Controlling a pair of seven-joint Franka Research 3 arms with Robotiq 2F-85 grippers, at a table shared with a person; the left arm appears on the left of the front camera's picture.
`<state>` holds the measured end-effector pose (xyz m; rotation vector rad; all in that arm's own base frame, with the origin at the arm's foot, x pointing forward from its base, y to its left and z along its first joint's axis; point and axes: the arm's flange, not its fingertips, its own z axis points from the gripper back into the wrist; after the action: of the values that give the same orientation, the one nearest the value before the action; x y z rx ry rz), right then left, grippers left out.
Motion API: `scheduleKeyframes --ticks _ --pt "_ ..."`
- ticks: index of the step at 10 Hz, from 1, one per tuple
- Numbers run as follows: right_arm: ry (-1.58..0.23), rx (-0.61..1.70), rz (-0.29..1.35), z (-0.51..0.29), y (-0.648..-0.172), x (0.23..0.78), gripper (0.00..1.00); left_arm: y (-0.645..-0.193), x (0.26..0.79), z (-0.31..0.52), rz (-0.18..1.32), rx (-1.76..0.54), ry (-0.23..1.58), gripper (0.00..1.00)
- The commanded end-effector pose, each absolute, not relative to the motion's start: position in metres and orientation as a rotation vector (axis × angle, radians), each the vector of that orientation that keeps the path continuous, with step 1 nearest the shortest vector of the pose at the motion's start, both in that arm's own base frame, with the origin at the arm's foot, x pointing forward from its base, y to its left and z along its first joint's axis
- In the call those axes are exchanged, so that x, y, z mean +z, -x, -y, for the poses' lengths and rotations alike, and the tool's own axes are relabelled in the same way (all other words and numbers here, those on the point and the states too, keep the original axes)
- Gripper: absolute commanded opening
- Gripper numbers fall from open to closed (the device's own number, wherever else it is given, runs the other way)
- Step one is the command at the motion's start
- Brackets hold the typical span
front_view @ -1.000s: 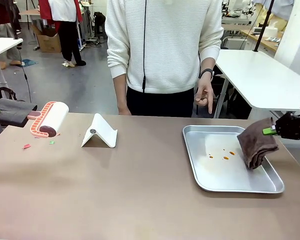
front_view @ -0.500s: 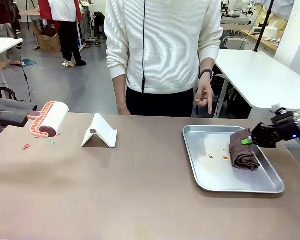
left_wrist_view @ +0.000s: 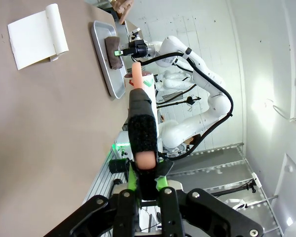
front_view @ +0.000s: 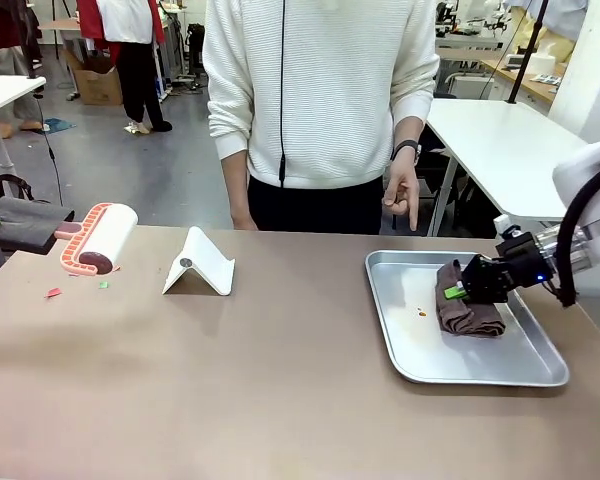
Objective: Clean the surface of the table.
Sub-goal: If a person points to the right, clean the right side of the table with your right hand, and if they point to the left, clean the left side with your left hand.
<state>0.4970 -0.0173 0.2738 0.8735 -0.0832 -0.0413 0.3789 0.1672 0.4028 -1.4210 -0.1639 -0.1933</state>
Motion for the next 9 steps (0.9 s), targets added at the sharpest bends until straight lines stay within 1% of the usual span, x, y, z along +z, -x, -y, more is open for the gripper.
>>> scheduleKeyframes --ticks 1,6,9 --pt "-0.864 0.034 0.048 -0.008 -0.500 0.275 0.03 -0.375 0.405 -0.168 0.175 -0.216 1.429 0.00" --pt "-0.811 0.228 -0.021 -0.081 -0.505 0.273 0.03 -0.375 0.405 -0.168 0.175 -0.216 1.429 0.00" --pt "-0.741 0.222 -0.013 -0.083 -0.509 0.272 0.03 -0.375 0.405 -0.168 0.175 -0.216 1.429 0.00"
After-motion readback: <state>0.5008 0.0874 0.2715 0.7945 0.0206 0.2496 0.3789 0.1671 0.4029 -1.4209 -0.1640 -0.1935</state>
